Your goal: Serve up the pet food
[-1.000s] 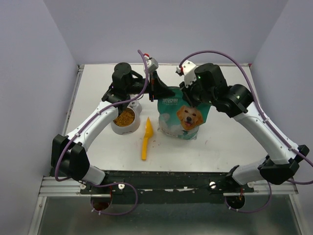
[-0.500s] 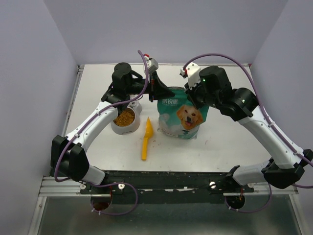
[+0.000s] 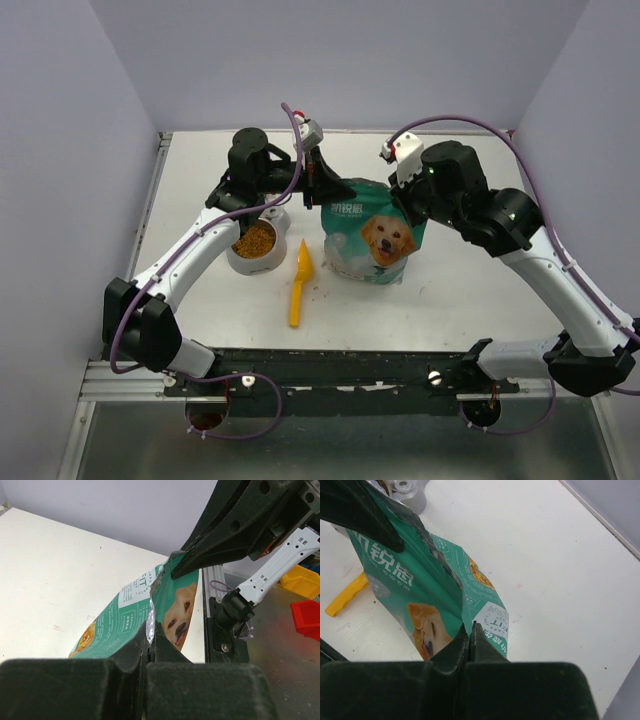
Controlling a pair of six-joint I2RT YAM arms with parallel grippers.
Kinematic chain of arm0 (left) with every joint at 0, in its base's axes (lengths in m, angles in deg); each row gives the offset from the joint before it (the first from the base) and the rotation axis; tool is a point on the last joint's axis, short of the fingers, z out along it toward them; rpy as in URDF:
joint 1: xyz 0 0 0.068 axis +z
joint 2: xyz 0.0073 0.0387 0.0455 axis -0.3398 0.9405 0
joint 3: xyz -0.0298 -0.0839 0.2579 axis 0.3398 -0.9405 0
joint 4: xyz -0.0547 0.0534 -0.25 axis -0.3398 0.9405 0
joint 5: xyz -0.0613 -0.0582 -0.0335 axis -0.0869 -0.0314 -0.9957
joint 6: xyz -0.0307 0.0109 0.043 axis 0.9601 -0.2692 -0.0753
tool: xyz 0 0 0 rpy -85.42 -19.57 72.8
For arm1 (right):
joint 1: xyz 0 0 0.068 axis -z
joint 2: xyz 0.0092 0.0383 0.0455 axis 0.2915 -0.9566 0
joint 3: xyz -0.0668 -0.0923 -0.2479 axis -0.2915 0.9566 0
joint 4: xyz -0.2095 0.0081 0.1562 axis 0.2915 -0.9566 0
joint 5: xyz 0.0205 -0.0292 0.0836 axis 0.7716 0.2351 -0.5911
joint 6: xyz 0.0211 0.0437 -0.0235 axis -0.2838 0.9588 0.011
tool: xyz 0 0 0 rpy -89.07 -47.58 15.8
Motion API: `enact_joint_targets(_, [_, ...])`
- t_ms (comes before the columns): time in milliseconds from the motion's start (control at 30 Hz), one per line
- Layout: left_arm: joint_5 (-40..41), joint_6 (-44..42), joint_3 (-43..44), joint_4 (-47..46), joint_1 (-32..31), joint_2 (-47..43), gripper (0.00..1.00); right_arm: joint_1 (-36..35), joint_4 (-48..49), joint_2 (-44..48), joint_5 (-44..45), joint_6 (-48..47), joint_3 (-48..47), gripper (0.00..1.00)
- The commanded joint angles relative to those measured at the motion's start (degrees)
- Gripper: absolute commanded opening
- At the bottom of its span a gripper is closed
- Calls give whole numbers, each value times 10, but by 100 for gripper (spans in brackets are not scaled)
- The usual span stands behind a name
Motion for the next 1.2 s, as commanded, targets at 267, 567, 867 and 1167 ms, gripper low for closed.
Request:
enact_joint_targets(267, [-8,-10,7,14,33,-39,0,31,-75,47,180,-27,47,18])
enact_joint_targets(567, [-3,-14,7,21,33,-37,0,35,-88,51,169,-22,34,0])
enact_joint_targets(867, [-5,-15,7,22,33,-37,0,38,-91,73,186,-17,40,8])
enact_joint_targets(1167, [-6,-18,14,28,33,-35,0,38,-97,80,222,-6,39,22])
